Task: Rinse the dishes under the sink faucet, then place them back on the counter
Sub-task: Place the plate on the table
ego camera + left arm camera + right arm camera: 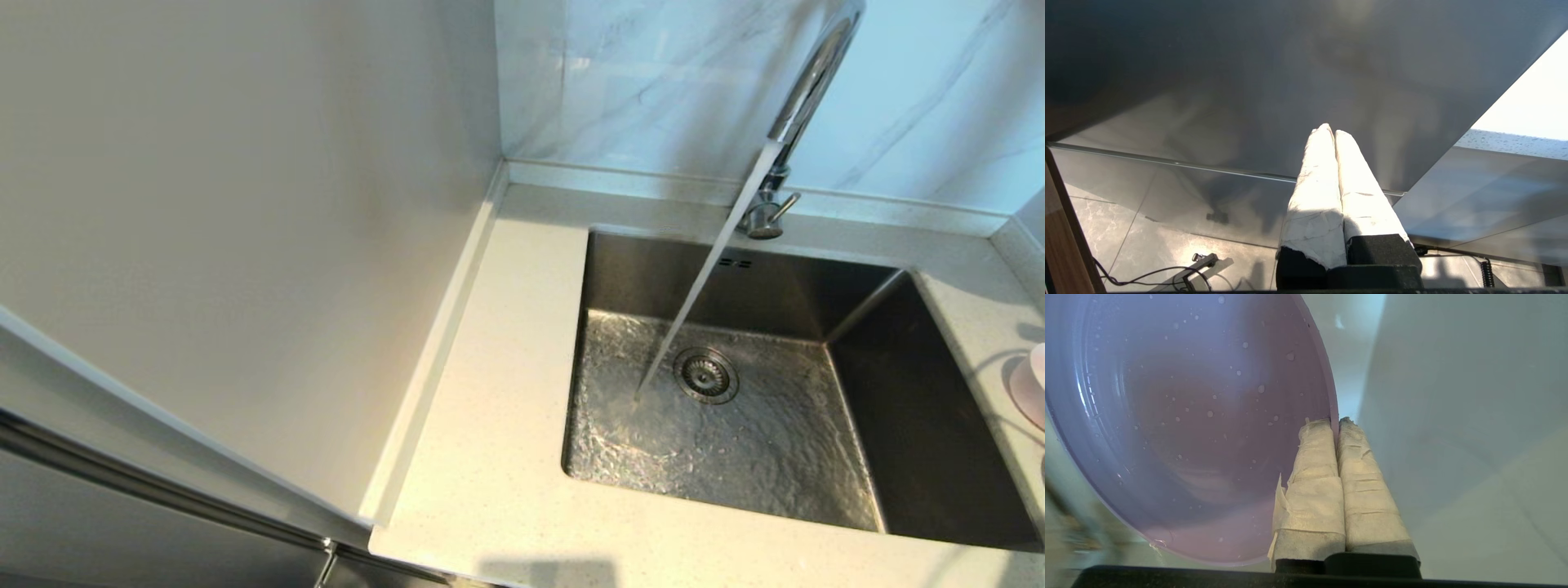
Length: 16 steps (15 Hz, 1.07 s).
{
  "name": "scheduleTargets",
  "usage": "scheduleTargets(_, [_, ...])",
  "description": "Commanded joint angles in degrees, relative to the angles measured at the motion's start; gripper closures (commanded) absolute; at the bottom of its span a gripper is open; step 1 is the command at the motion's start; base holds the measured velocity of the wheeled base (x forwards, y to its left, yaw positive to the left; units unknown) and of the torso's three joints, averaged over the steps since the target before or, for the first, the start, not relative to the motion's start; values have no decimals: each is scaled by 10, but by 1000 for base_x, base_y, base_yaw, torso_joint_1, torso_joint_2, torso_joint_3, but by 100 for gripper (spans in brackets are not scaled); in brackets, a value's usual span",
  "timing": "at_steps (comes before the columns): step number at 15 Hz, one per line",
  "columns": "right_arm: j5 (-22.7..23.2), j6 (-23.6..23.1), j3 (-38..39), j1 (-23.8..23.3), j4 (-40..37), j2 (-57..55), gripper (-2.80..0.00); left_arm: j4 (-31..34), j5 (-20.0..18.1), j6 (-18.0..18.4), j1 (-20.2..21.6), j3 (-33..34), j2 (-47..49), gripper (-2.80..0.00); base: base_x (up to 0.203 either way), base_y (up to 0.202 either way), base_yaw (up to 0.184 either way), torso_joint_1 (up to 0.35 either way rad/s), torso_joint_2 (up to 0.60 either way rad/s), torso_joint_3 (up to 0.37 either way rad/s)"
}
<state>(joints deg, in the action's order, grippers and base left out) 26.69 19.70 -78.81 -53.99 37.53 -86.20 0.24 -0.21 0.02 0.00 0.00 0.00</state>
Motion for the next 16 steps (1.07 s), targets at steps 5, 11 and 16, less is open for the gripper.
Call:
scheduleTargets(5, [22, -9, 170, 27, 39, 96, 0, 0, 0, 0, 0, 0, 0, 0, 0, 0, 0, 0, 0, 0])
scheduleTargets(11, [-17, -35, 223, 71, 99, 114, 0, 0, 0, 0, 0, 0, 0, 0, 0, 0, 0, 0, 0, 0])
scheduleTargets(16, [-105, -53, 67, 113, 66, 86, 0, 0, 0, 0, 0, 0, 0, 0, 0, 0, 0, 0, 0, 0])
